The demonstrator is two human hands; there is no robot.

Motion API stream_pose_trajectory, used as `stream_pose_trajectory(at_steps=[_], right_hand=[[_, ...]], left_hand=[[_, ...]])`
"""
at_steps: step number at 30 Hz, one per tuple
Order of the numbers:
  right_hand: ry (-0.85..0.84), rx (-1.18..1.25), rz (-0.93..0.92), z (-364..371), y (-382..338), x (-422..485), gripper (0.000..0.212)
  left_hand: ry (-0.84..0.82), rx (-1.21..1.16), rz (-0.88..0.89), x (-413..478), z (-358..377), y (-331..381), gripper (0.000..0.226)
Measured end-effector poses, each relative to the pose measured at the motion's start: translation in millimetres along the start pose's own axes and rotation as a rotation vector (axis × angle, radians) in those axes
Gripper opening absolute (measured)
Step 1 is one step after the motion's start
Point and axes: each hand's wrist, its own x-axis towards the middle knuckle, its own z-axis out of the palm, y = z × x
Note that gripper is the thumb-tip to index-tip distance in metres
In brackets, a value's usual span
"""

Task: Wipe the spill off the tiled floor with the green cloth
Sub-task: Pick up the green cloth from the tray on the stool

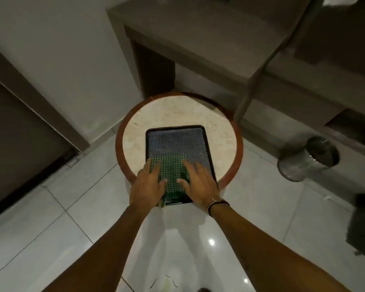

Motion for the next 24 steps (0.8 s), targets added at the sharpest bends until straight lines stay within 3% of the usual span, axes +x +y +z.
stream_pose_trajectory(at_steps=[3, 7, 11, 14, 18, 24], right_hand=[[0.021, 0.011, 0.039, 33.5, 10.8, 37.5, 0.071], [0.070, -0.003, 0.108, 60.8, 15.1, 64.0, 0.061], [0.113, 0.062, 0.115, 69.3, 21.1, 75.8, 0.044], [0.151, 0.113, 0.101, 71.7, 20.5, 78.8, 0.037], [0.168, 0.225, 0.105, 67.2, 13.4, 78.4, 0.033], [0.238, 0.597, 0.111, 45.1, 9.5, 50.7, 0.032]], left_hand=[[0.048, 0.029, -0.043, 34.5, 35.1, -21.0, 0.061], [0.092, 0.323, 0.007, 76.6, 56.7, -40.5, 0.059], [0.036, 0.468, 0.072, 117.8, 62.0, -49.3, 0.056], [0.022, 0.477, 0.047, 132.9, 65.8, -48.9, 0.039], [0.067, 0.349, 0.040, 129.2, 57.7, -38.3, 0.021], [0.097, -0.219, -0.101, 76.3, 13.4, -22.6, 0.010]])
